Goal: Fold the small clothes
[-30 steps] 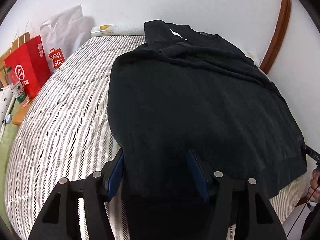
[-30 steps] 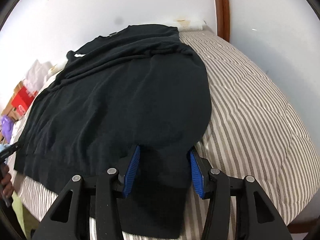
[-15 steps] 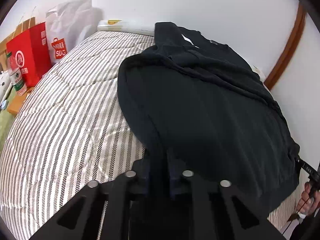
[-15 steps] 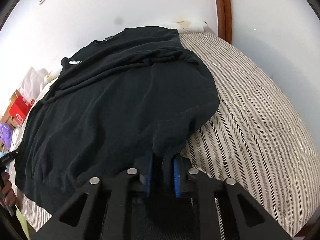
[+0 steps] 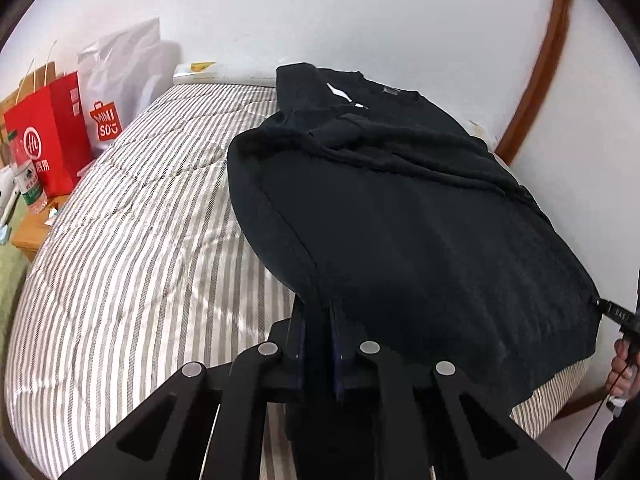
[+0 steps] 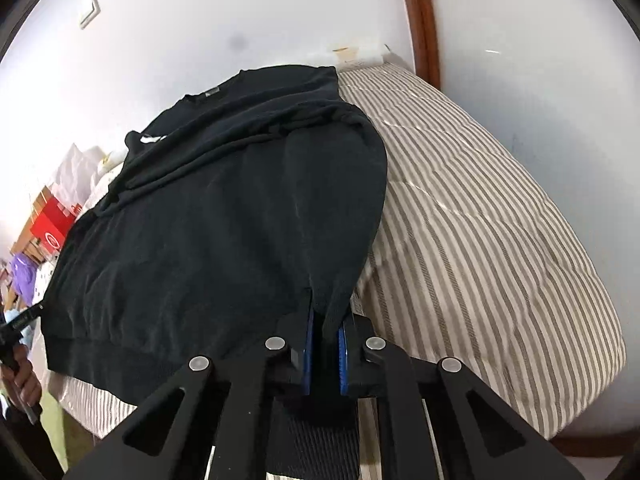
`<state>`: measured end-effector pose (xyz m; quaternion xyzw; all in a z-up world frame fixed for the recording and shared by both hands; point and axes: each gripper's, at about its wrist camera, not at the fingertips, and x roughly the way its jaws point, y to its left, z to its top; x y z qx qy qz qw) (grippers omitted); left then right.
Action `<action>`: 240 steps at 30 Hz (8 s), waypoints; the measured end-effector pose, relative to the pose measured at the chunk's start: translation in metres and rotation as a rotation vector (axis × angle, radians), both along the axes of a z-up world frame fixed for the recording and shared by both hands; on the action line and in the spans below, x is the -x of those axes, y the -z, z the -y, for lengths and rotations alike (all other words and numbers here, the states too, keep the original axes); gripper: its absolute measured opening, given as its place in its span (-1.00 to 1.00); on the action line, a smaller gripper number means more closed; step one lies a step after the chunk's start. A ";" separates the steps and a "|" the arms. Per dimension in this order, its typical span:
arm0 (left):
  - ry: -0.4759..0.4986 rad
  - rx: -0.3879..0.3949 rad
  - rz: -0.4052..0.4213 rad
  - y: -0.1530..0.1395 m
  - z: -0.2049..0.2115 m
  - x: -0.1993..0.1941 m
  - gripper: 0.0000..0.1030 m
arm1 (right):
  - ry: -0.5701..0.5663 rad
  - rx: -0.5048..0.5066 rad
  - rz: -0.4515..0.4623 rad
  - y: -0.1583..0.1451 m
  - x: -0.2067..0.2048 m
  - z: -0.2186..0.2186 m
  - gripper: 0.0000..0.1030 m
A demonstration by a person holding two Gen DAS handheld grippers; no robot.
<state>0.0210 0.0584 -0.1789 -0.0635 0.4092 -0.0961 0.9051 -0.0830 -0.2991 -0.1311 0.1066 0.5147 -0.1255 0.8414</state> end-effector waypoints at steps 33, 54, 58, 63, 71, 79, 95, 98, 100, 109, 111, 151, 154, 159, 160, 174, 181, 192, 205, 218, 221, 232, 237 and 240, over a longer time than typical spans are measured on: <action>-0.068 0.154 0.190 -0.074 -0.008 -0.145 -0.80 | -0.023 0.018 0.321 -0.065 -0.138 0.015 -0.82; -0.160 0.036 0.081 -0.009 0.013 -0.284 -0.74 | 0.064 0.020 0.165 0.065 -0.294 0.067 -0.82; -0.150 -0.029 0.089 0.005 0.022 -0.285 -0.70 | 0.037 0.087 0.147 0.075 -0.292 0.066 -0.82; -0.141 -0.100 0.101 0.008 0.032 -0.285 -0.67 | 0.013 0.183 0.105 0.081 -0.296 0.056 -0.79; -0.148 -0.112 0.087 0.011 0.033 -0.287 -0.60 | 0.006 0.194 0.088 0.083 -0.297 0.055 -0.71; -0.143 -0.075 0.081 0.012 0.029 -0.286 -0.48 | 0.003 0.204 0.072 0.086 -0.298 0.052 -0.69; -0.103 -0.045 0.103 0.009 0.032 -0.280 0.09 | 0.008 0.206 0.080 0.087 -0.295 0.050 -0.65; -0.103 -0.043 0.105 0.009 0.032 -0.280 0.09 | 0.007 0.198 0.085 0.087 -0.294 0.051 -0.64; -0.103 -0.041 0.106 0.009 0.032 -0.279 0.09 | 0.008 0.189 0.089 0.087 -0.294 0.052 -0.63; -0.105 -0.037 0.131 0.005 0.032 -0.276 0.14 | 0.076 0.180 0.233 0.067 -0.270 0.057 -0.07; -0.103 -0.033 0.141 0.004 0.032 -0.274 0.20 | 0.076 0.202 0.247 0.059 -0.264 0.053 -0.05; -0.035 -0.025 0.178 -0.005 0.037 -0.239 0.28 | -0.009 0.071 0.063 0.082 -0.254 -0.019 -0.80; -0.009 -0.027 0.172 -0.005 0.037 -0.226 0.28 | -0.012 0.070 0.061 0.083 -0.265 -0.016 -0.79; 0.024 -0.057 0.158 -0.006 0.042 -0.204 0.28 | 0.006 0.071 0.095 0.081 -0.281 -0.013 -0.79; 0.030 -0.056 0.159 -0.008 0.042 -0.199 0.28 | 0.009 0.064 0.106 0.082 -0.280 -0.011 -0.78; 0.069 -0.007 0.260 -0.042 0.055 -0.151 0.29 | -0.012 0.010 0.150 0.079 -0.267 0.003 -0.79; 0.129 0.025 0.243 -0.053 0.074 -0.150 0.29 | -0.009 0.015 0.147 0.078 -0.264 0.005 -0.79; 0.285 -0.080 0.146 -0.007 0.134 -0.143 0.29 | -0.004 0.015 0.148 0.078 -0.261 0.008 -0.79; 0.163 -0.228 0.182 0.001 0.137 -0.164 -0.33 | 0.010 -0.018 0.149 0.076 -0.260 0.012 -0.79; -0.009 -0.218 0.187 -0.009 0.112 -0.205 -0.92 | 0.001 -0.025 0.145 0.078 -0.260 0.014 -0.79; -0.065 -0.188 0.149 -0.010 0.099 -0.223 -0.92 | -0.008 0.002 0.144 0.078 -0.260 0.010 -0.79; -0.130 -0.081 0.125 -0.026 0.055 -0.278 -0.93 | -0.060 0.073 0.161 0.061 -0.281 0.005 -0.79; -0.143 -0.068 0.139 -0.032 0.054 -0.315 -0.93 | -0.073 0.085 0.144 0.053 -0.319 0.017 -0.81; -0.169 -0.048 0.146 -0.034 0.050 -0.333 -0.93 | -0.058 0.090 0.133 0.054 -0.345 0.021 -0.84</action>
